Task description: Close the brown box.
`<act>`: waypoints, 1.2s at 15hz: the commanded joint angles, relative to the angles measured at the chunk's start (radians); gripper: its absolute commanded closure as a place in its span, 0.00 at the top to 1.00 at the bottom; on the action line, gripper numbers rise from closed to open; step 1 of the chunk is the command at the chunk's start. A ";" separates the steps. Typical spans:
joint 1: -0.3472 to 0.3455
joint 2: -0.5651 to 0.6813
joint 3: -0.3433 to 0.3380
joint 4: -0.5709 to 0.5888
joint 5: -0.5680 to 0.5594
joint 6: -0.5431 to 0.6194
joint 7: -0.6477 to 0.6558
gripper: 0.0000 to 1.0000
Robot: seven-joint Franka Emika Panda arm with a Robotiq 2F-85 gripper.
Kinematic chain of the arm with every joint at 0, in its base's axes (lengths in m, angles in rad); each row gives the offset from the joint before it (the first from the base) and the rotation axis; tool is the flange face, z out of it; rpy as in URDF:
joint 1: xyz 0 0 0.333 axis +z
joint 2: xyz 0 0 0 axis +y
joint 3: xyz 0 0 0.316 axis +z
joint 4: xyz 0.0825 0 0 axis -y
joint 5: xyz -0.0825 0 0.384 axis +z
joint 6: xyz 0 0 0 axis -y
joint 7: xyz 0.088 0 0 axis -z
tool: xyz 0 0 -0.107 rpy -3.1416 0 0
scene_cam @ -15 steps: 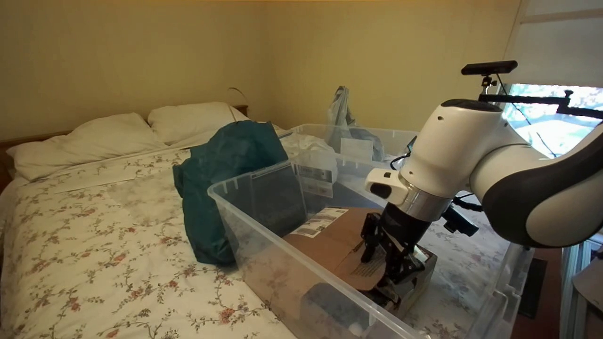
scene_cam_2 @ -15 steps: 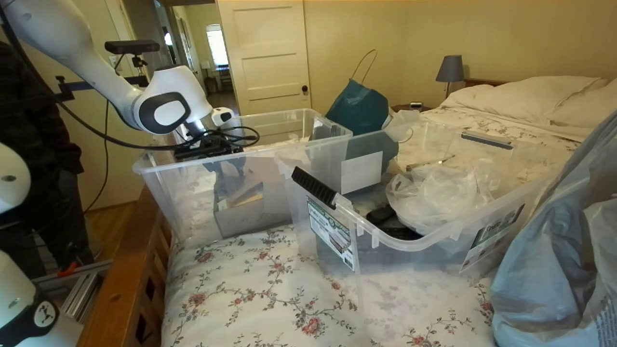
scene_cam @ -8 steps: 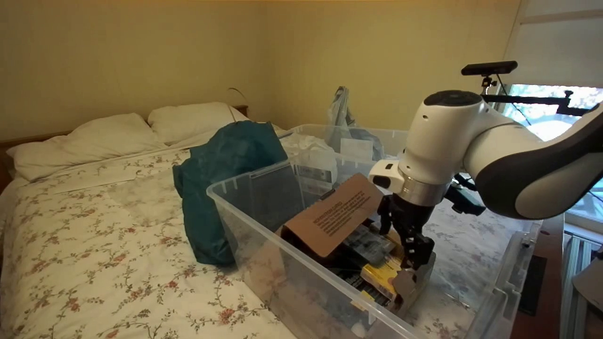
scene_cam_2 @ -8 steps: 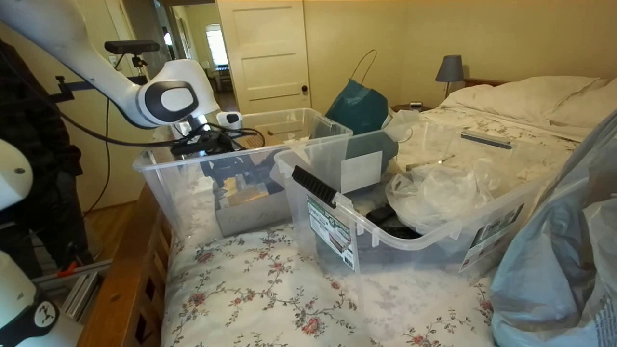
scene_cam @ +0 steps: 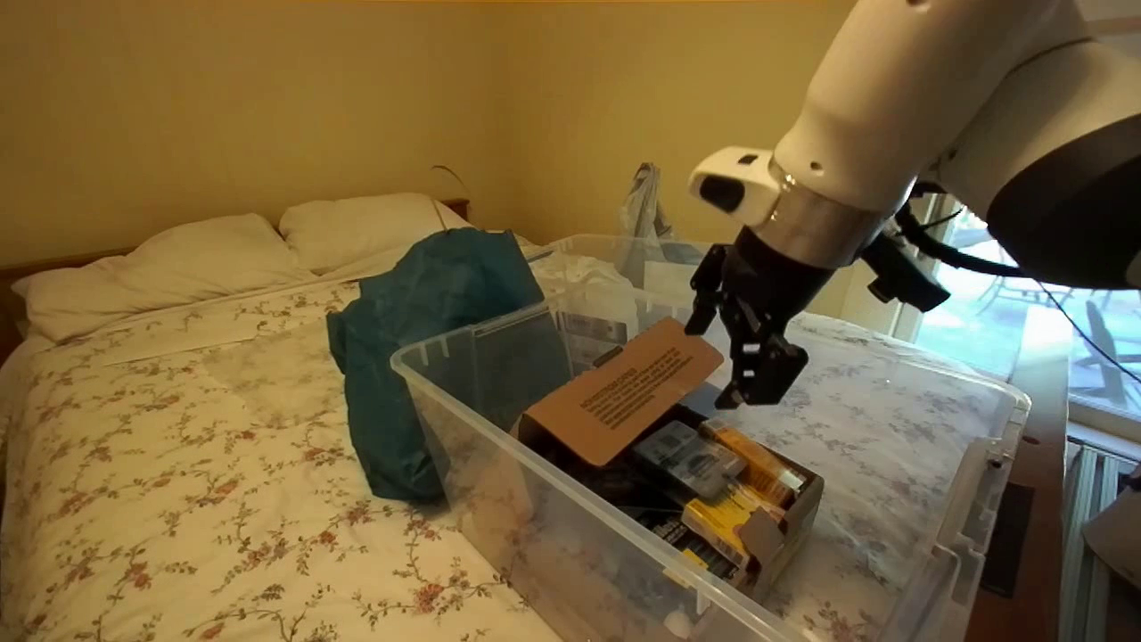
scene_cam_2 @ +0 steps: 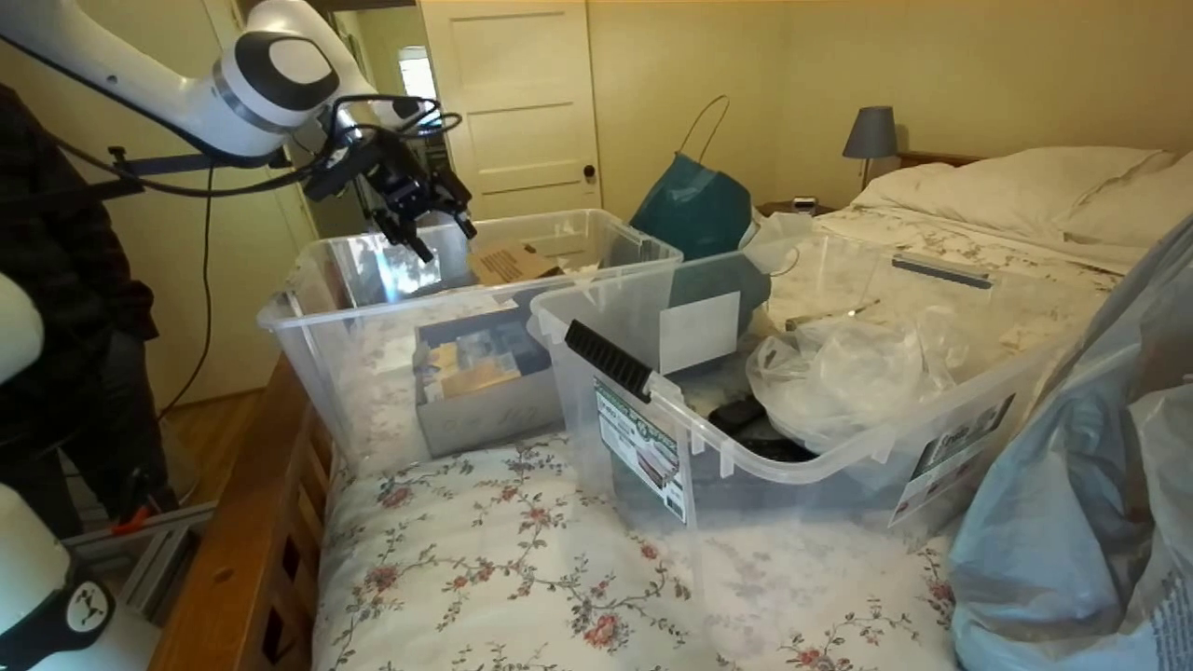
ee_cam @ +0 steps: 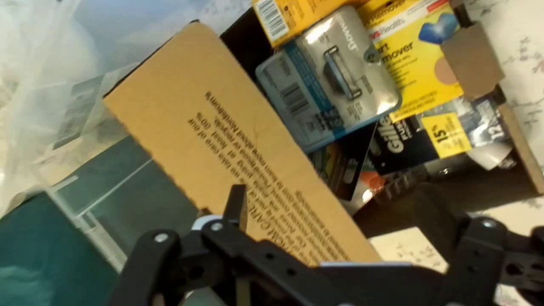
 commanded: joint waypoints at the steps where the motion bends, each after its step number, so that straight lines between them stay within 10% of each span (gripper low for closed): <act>1: -0.018 -0.117 -0.031 0.046 -0.036 -0.016 0.098 1.00; 6: -0.355 -0.154 0.194 0.132 -0.034 0.040 0.281 1.00; 7: -0.219 -0.093 0.094 0.088 -0.073 0.023 0.229 1.00; 15: -0.384 -0.099 0.225 0.150 0.055 -0.002 0.376 1.00; 18: -0.385 -0.022 0.251 0.129 0.005 0.083 0.204 1.00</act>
